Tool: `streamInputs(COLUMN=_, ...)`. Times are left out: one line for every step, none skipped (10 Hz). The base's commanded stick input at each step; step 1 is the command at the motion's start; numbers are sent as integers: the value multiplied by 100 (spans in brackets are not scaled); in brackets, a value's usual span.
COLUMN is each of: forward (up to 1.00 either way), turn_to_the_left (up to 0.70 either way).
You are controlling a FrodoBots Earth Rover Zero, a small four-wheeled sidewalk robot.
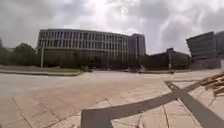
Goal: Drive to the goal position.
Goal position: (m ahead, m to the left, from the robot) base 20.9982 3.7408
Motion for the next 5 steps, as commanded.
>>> streamInputs(forward=60, turn_to_the_left=-15)
streamInputs(forward=60, turn_to_the_left=-15)
streamInputs(forward=60, turn_to_the_left=-15)
streamInputs(forward=60, turn_to_the_left=-15)
streamInputs(forward=60, turn_to_the_left=-15)
